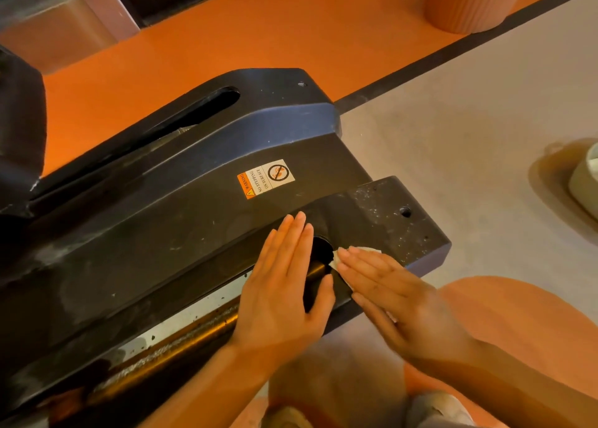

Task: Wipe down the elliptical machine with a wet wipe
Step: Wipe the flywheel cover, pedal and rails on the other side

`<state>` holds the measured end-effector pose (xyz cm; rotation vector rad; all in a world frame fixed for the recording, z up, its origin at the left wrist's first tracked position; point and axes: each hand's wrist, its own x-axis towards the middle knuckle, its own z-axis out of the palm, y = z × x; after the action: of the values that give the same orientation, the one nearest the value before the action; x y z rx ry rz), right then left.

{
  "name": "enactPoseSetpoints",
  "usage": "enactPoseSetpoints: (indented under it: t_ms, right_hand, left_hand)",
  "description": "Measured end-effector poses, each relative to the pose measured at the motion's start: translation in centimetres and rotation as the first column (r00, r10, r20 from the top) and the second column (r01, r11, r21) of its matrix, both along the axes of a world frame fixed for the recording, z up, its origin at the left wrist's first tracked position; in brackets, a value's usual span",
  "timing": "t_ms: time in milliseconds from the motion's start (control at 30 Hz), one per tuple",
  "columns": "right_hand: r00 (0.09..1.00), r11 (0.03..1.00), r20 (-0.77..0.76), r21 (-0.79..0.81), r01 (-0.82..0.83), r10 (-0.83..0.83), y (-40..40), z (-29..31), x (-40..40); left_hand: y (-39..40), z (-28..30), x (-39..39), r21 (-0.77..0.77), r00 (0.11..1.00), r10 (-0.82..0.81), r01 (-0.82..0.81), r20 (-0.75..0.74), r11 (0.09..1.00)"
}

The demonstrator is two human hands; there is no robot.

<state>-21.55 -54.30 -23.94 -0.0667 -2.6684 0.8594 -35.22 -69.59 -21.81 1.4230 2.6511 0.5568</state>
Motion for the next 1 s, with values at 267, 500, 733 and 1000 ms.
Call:
enactPoseSetpoints:
  t_ms: [267, 500, 733, 1000]
  right_hand:
    - [0.985, 0.996, 0.173, 0.090, -0.017, 0.001, 0.9, -1.0, 1.9]
    - [0.937, 0.938, 0.144, -0.090, 0.334, -0.320, 0.6, -1.3, 0.9]
    - [1.000, 0.998, 0.017, 0.063, -0.020, 0.019, -1.1, -0.1, -1.3]
    - [0.941, 0.945, 0.140, -0.073, 0.319, -0.307, 3.2, -2.1, 1.9]
  left_hand:
    - [0.2, 0.0, 0.0, -0.036, 0.999, -0.001, -0.001, -0.054, 0.999]
    - [0.3, 0.0, 0.0, -0.063, 0.997, -0.002, -0.003, -0.083, 0.998]
    - [0.1, 0.1, -0.1, -0.027, 0.996, -0.047, 0.045, -0.072, 0.999]
    - [0.3, 0.1, -0.1, -0.089, 0.998, -0.020, 0.015, -0.055, 0.996]
